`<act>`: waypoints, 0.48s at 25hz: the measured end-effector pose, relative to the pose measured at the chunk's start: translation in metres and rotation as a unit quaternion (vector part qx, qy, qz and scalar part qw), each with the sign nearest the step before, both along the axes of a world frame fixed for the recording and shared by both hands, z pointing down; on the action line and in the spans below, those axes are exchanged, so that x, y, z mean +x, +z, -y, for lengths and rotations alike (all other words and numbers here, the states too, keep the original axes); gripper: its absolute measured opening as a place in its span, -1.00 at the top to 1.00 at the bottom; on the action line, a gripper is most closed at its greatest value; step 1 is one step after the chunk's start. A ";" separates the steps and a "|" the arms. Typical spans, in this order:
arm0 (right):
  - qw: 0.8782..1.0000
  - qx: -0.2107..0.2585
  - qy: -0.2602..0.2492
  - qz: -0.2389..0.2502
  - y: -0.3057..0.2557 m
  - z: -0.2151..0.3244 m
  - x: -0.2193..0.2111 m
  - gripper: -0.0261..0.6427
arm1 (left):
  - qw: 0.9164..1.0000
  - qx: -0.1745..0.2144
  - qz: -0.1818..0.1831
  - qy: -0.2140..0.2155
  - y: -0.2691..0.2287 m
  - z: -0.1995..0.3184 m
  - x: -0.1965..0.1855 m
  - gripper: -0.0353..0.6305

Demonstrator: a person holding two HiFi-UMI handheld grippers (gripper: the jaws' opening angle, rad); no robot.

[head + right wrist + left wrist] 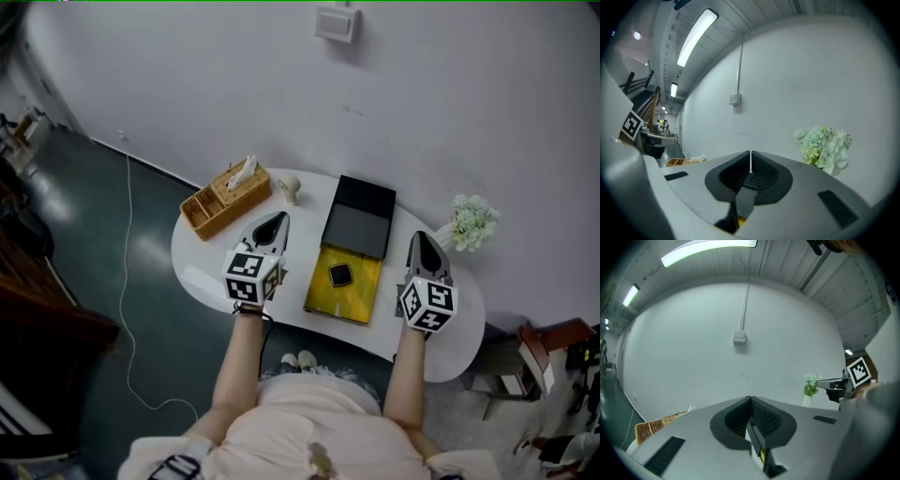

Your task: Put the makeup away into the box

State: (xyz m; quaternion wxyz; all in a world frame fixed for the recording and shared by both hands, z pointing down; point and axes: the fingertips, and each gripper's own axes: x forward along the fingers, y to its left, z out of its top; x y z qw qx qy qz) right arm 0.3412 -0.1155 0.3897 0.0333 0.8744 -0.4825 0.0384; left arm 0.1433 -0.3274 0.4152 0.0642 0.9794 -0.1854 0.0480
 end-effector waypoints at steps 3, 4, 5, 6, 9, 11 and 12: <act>1.000 0.016 0.012 -0.003 -0.005 -0.010 0.004 0.87 | 1.000 0.003 -0.003 -0.003 -0.005 0.000 -0.001 0.82; 1.000 0.019 0.013 -0.003 -0.006 -0.013 0.005 0.87 | 1.000 0.003 -0.004 -0.004 -0.006 0.000 -0.001 0.82; 1.000 0.021 0.014 -0.004 -0.006 -0.015 0.005 0.87 | 1.000 0.003 -0.004 -0.005 -0.006 0.000 0.000 0.82; 1.000 0.022 0.013 -0.006 -0.006 -0.016 0.005 0.87 | 1.000 0.002 -0.004 -0.006 -0.005 0.000 0.000 0.82; 1.000 0.025 0.009 -0.013 -0.008 -0.018 0.003 0.87 | 1.000 -0.002 -0.004 -0.008 -0.004 -0.002 0.001 0.82; 1.000 0.026 0.006 -0.014 -0.009 -0.019 0.003 0.87 | 1.000 -0.004 -0.004 -0.009 -0.003 -0.004 0.003 0.82; 1.000 0.026 0.005 -0.014 -0.009 -0.020 0.003 0.87 | 1.000 -0.005 -0.004 -0.009 -0.002 -0.005 0.003 0.82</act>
